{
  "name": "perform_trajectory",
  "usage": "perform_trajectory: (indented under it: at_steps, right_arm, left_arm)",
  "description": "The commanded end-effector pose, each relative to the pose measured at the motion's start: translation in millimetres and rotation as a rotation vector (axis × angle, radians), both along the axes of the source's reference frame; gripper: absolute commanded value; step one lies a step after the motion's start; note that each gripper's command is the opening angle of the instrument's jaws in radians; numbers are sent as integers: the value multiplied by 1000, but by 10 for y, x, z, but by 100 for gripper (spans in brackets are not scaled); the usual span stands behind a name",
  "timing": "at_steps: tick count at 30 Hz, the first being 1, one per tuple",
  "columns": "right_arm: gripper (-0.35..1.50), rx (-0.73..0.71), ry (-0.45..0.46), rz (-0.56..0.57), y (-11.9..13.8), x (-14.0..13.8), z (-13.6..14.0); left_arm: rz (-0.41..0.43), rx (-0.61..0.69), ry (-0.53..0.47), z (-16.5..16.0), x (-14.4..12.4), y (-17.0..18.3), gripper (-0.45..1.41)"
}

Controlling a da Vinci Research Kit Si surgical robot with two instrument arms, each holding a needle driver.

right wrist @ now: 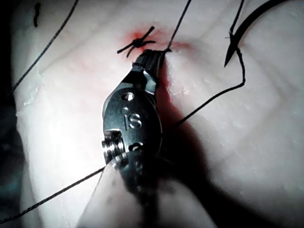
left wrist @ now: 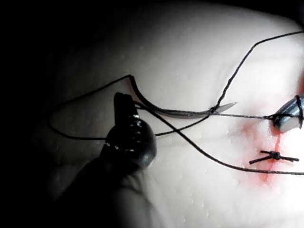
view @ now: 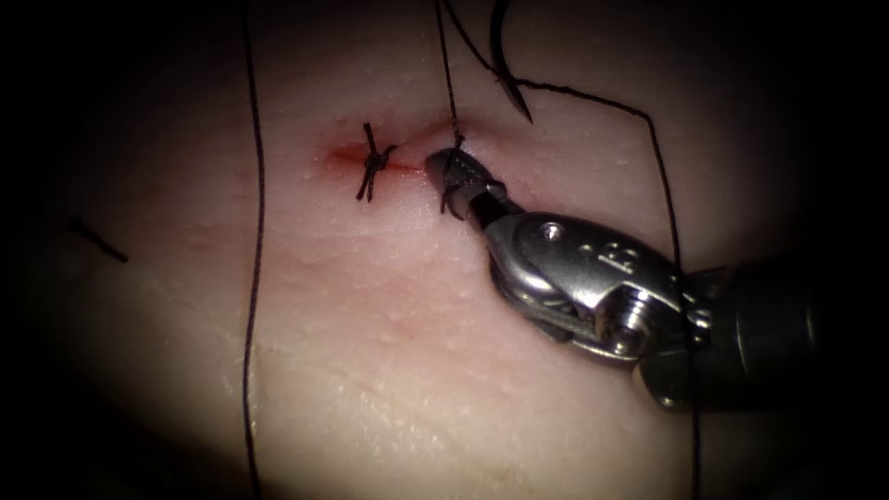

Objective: Wound Closure
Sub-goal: Right hand grips tail and pulls down through loop while left hand pulls up on working end to tighten knot

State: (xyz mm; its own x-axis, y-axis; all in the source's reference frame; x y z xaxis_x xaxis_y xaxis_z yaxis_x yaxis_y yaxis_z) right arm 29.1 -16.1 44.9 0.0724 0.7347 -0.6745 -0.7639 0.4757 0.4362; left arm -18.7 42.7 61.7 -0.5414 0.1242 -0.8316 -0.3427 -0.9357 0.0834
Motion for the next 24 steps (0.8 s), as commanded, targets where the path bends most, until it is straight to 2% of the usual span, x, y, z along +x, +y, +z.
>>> perform_trajectory:
  at_steps: [1,12,24]
  right_arm:
    - [-35,7,-3,-3,-14,8,-3]
    - [-35,36,-108,96,-24,16,-28]
    - [-35,35,-124,103,-32,20,-26]
  left_arm:
    - [-3,0,4,8,-6,-2,-45]
    - [2,-10,29,17,-7,-12,-45]
    - [3,-13,37,18,-9,-13,-45]
